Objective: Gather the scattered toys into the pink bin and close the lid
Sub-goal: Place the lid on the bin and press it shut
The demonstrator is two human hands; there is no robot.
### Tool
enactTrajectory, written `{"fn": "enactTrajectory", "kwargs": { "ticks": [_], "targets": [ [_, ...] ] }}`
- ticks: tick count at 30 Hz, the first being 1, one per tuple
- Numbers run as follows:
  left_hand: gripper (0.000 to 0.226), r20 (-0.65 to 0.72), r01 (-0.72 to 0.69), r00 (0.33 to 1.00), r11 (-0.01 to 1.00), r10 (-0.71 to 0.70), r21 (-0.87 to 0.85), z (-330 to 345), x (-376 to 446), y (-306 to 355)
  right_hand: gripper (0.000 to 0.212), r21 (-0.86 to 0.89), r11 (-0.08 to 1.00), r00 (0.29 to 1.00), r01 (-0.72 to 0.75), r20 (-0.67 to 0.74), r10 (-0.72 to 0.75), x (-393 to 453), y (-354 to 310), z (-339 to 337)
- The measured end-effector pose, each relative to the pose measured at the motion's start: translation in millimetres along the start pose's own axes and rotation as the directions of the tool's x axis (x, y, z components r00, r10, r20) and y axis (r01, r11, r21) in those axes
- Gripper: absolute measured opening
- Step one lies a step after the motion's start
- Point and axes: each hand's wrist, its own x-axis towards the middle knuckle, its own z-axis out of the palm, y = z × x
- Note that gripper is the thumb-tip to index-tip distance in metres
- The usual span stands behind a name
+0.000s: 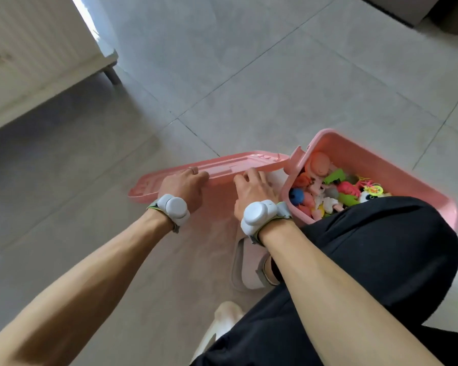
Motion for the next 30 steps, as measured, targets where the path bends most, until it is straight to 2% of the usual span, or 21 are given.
{"fn": "enactTrajectory", "kwargs": {
  "ticks": [3,6,8,12,15,19,22,24,26,30],
  "targets": [
    [0.018,-0.058,-0.070,0.996,0.996,0.073,0.049,-25.9,9.7,9.7,0.047,-0.062,0.998,0.985,0.014,-0.172,-0.025,6.4,6.7,-15.2],
    [0.022,-0.134,-0.142,0.979,0.985,0.155,0.100,-54.3,21.9,22.7,0.033,-0.065,0.998,0.912,-0.001,-0.409,-0.026,10.4,24.0,-34.9],
    [0.024,-0.197,-0.186,0.958,0.975,0.208,0.124,-73.5,28.6,33.2,0.039,-0.053,0.998,0.872,0.012,-0.489,-0.037,8.3,38.4,-51.9],
    [0.019,-0.295,-0.232,0.917,0.961,0.268,0.154,-96.8,38.2,48.4,0.033,-0.086,0.996,0.839,0.021,-0.540,-0.064,1.3,61.2,-82.2],
    [0.016,-0.339,-0.287,0.884,0.946,0.322,0.151,-118.6,52.9,74.4,0.039,-0.123,0.992,0.779,-0.015,-0.624,-0.066,-11.4,83.5,-114.7],
    [0.008,-0.338,-0.343,0.866,0.930,0.367,0.133,-145.8,64.2,111.7,0.031,-0.124,0.991,0.744,-0.058,-0.667,-0.040,-34.3,108.7,-147.1],
    [0.005,-0.309,-0.400,0.855,0.909,0.417,0.119,-164.6,67.4,144.0,0.039,-0.090,0.993,0.729,-0.080,-0.684,-0.003,-52.5,123.1,-161.7],
    [0.007,-0.316,-0.467,0.819,0.876,0.479,0.116,-175.0,69.5,168.3,0.036,-0.097,0.984,0.700,-0.151,-0.713,0.037,-71.0,134.5,-168.8],
    [0.008,-0.322,-0.494,0.801,0.861,0.504,0.118,-182.4,73.4,186.1,0.021,-0.122,0.971,0.697,-0.207,-0.715,0.058,-84.3,146.9,-172.2],
    [0.019,-0.346,-0.613,0.708,0.779,0.615,0.131,-200.4,69.8,235.9,0.034,-0.115,0.945,0.697,-0.306,-0.704,0.140,-132.5,180.0,-189.0]
  ]
}}
